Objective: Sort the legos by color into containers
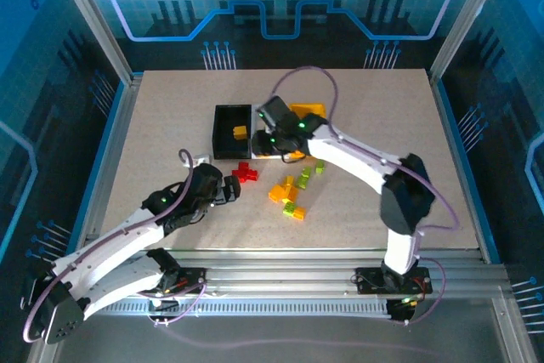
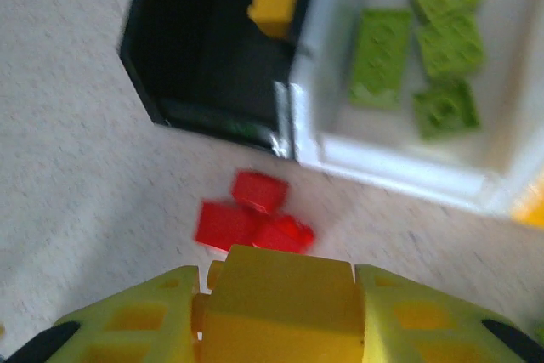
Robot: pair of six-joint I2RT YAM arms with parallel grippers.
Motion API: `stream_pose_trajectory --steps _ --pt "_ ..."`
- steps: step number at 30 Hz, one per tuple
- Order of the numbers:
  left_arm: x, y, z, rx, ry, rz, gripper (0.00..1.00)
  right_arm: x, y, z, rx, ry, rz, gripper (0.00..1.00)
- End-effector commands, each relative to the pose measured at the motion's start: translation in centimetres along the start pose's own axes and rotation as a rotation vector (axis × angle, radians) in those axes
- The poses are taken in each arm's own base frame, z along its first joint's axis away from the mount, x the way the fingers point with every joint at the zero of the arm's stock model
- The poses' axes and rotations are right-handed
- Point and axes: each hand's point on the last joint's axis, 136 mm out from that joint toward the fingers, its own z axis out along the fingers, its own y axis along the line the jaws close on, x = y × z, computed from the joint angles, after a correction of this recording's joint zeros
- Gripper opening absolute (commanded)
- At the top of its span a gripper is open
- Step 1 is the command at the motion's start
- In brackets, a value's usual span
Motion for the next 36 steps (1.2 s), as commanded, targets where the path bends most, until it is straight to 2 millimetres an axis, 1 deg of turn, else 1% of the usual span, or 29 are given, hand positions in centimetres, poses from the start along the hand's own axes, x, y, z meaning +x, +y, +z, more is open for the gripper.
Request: stream_pose_trajectory --steps 1,6,9,12,13,15,18,20,24,26,27,28,30,32,34,36 --pt "1.2 2.0 -0.1 -0.057 0.026 -0.004 0.99 -1.5 2.2 2.7 -0.029 0.016 -0.028 0.38" --pt "1.9 2.1 -0.4 -0.035 0.044 -0.008 0.99 -4.3 4.0 6.8 -0.037 -0.011 -0.017 0.38" --pt "2.1 2.0 -0.5 -0.029 0.057 -0.003 0.99 -5.2 4.1 9.3 -0.016 -0.022 -0.016 0.38" --pt "2.2 2.2 -0.5 -0.031 0.062 -0.001 0.99 -5.9 4.1 10.7 0.002 -0.034 -0.018 0.40" --pt "2.2 2.2 -0.5 -0.031 0.061 0.001 0.99 -6.2 4.0 11.0 0.004 -0.039 -0.016 0.41" --pt "2.2 2.2 -0.6 -0.032 0.061 0.005 0.99 -6.9 4.2 11.1 -0.009 -0.053 -0.016 0.47" --pt "2.0 2.1 -0.7 -0.030 0.057 0.007 0.99 -8.0 4.9 10.0 -0.039 -0.080 -0.019 0.58" --pt "1.8 2.0 -0.7 -0.025 0.050 0.003 0.99 -8.6 5.4 8.8 -0.049 -0.101 -0.024 0.62" --pt "1.3 1.3 -0.7 -0.001 0.037 -0.002 0.99 -9.3 5.7 6.0 -0.060 -0.133 -0.029 0.65" --pt "1.1 0.7 -0.6 0.016 0.038 0.001 0.99 -9.3 5.6 4.5 -0.063 -0.147 -0.025 0.66" --pt "1.0 0.3 -0.6 0.032 0.042 0.005 0.99 -9.3 5.7 3.3 -0.072 -0.161 -0.022 0.66" --pt "0.9 -0.2 -0.5 0.047 0.049 0.009 0.99 -9.1 5.5 2.5 -0.077 -0.168 -0.020 0.66" --pt "0.9 -1.6 -0.2 0.098 0.072 0.030 0.99 -8.2 4.6 1.1 -0.067 -0.173 -0.010 0.67" --pt "1.1 -2.9 0.2 0.140 0.103 0.045 0.99 -7.0 3.2 -0.2 -0.042 -0.173 0.001 0.67" --pt "1.6 -4.4 0.8 0.182 0.142 0.063 0.99 -5.6 1.4 -1.2 -0.014 -0.168 0.018 0.67" --pt "2.2 -6.1 1.2 0.211 0.172 0.116 0.99 -3.7 -0.8 -2.1 0.011 -0.152 0.047 0.67"
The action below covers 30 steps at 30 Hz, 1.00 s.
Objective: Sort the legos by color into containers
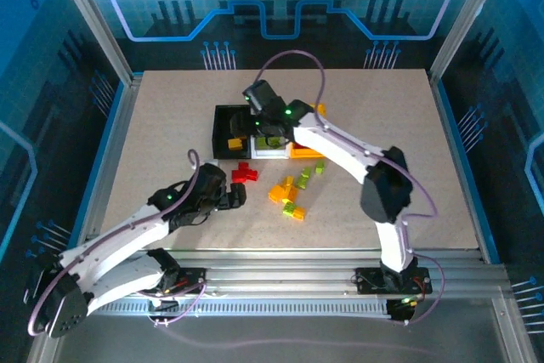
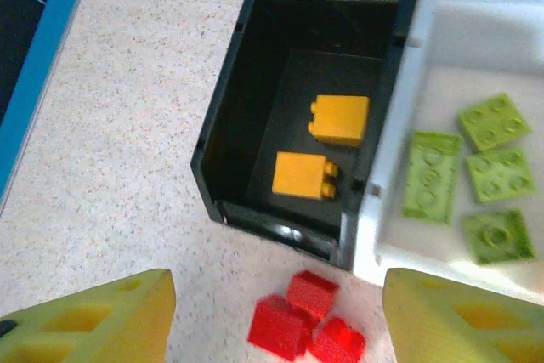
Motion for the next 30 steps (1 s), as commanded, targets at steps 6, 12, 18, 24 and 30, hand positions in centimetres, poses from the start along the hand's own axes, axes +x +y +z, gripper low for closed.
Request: stream_pose_trajectory --steps 6,12,18,24,30 --pt "0.7 -8.8 2.5 0.132 0.091 0.237 0.98 4.9 -8.7 -4.5 0.110 -0.011 0.138 0.67" --pt "1.1 -10.7 6.6 0.081 0.170 0.335 0.89 7.6 -12.6 -7.1 0.162 -0.022 0.190 0.67" --pt "1.0 -11.2 8.8 0.027 0.206 0.411 0.85 8.4 -14.4 -8.6 0.180 -0.044 0.220 0.67" --pt "1.4 -11.0 10.6 -0.022 0.243 0.437 0.78 8.3 -15.4 -9.7 0.187 -0.072 0.243 0.68" --pt "1.9 -10.1 11.8 -0.076 0.262 0.441 0.67 8.2 -15.8 -10.2 0.189 -0.085 0.251 0.68"
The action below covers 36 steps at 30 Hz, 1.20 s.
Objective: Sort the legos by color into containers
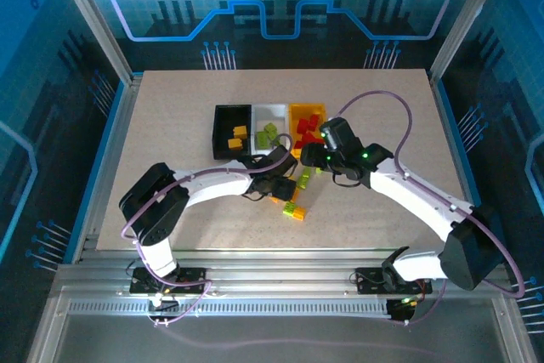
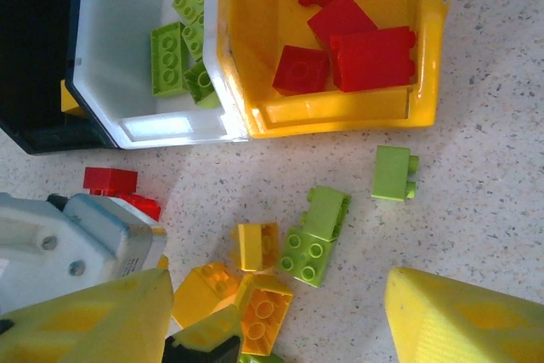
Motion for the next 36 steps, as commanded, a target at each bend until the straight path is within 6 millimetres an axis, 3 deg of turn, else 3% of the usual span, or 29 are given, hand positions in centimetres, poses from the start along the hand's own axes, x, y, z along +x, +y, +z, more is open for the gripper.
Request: stream_pose_trajectory --steps 1,13,16,19,24,27,31,33,36 --pt "1.3 1.0 1.0 -0.063 0.052 0.033 0.64 -0.7 -0.7 -0.6 0.012 -0.042 0.025 0.68" --pt "4.0 3.2 1.6 -0.107 0.105 -0.019 0.49 -0.8 -0.9 -0.4 0.004 -0.045 0.043 0.68" --pt "4.2 3.4 1.5 -0.110 0.108 -0.021 0.38 -0.9 -0.9 -0.3 0.004 -0.046 0.045 0.68" --pt "3.6 3.2 0.7 -0.101 0.081 -0.037 0.35 -0.9 -1.0 -0.4 0.008 -0.045 0.050 0.68" --pt "0.2 3.2 -3.2 -0.058 -0.046 -0.095 0.34 -1.1 -1.3 -0.7 0.014 -0.055 0.055 0.68" --pt "-3.4 4.7 -6.3 -0.033 -0.159 -0.185 0.33 -1.1 -1.5 -0.8 0.016 -0.060 0.063 0.68" --pt "-8.7 9.1 -9.7 -0.087 -0.332 -0.313 0.35 -0.9 -1.7 -0.6 0.021 -0.054 0.070 0.68" --pt "-10.8 11.4 -10.1 -0.147 -0.379 -0.359 0.36 -0.8 -1.8 -0.5 0.021 -0.048 0.073 0.68" --pt "-13.4 14.8 -9.3 -0.223 -0.409 -0.424 0.35 -0.7 -1.9 -0.4 0.027 -0.043 0.072 0.68"
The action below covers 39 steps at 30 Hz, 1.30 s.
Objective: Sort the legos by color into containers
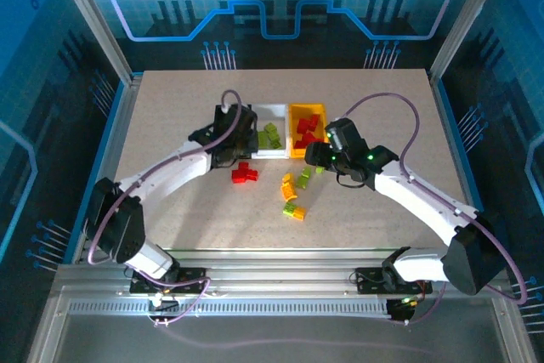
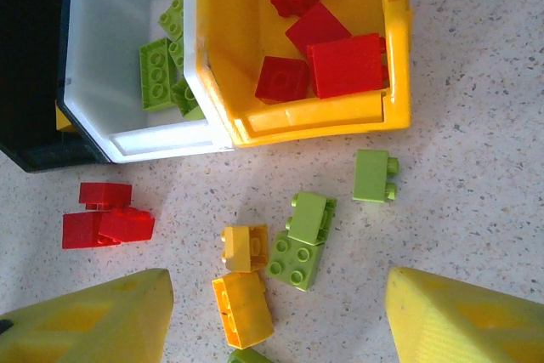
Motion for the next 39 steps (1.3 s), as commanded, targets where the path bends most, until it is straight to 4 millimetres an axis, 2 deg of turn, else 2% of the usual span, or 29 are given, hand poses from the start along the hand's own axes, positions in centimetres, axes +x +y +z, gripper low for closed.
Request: stream_pose_trajectory --steps 1,5,9,12,15,18,21,23,25,28,31,34,36,39 --pt "-3.0 2.6 2.8 -0.118 -0.057 -0.055 0.35 -0.4 -0.8 -0.1 0.021 -0.019 0.026 0.68" --pt "-5.4 5.3 6.0 -0.216 -0.066 -0.092 0.34 -0.1 -0.9 -0.1 0.022 -0.004 0.021 0.68" --pt "-6.0 8.2 8.6 -0.315 -0.026 -0.111 0.34 0.6 -1.1 -0.1 0.020 0.017 0.023 0.68" --pt "-5.9 9.3 10.0 -0.334 0.003 -0.131 0.35 1.3 -1.1 -0.1 -0.001 0.031 0.028 0.69" --pt "-5.8 8.9 10.6 -0.317 0.019 -0.135 0.49 1.8 -1.2 0.0 -0.005 0.045 0.027 0.69" --pt "-6.1 7.9 10.4 -0.276 0.019 -0.147 0.64 2.3 -1.1 0.2 -0.017 0.064 0.027 0.71" --pt "-7.1 6.4 8.9 -0.223 -0.013 -0.155 0.78 2.7 -1.0 0.4 -0.029 0.078 0.027 0.72" --pt "-8.0 5.0 7.0 -0.162 -0.049 -0.169 0.86 3.0 -0.8 0.7 -0.035 0.096 0.027 0.72" --pt "-8.4 3.4 4.8 -0.092 -0.080 -0.182 0.98 3.7 -0.6 1.2 -0.034 0.133 0.019 0.72" --pt "-7.7 1.1 1.2 0.025 -0.119 -0.200 0.99 5.4 -0.3 2.3 -0.013 0.213 -0.013 0.72" --pt "-5.2 -0.7 -2.1 0.115 -0.130 -0.188 0.99 7.7 0.4 3.5 -0.014 0.296 -0.069 0.72" --pt "-1.5 -1.6 -4.9 0.160 -0.126 -0.126 0.99 9.8 1.4 4.4 -0.033 0.372 -0.133 0.72" --pt "1.3 -1.3 -6.0 0.169 -0.102 -0.097 0.99 11.1 2.1 4.7 -0.042 0.413 -0.191 0.72" --pt "5.2 0.8 -6.7 0.153 -0.033 -0.116 0.99 13.3 2.4 5.0 -0.042 0.484 -0.272 0.72"
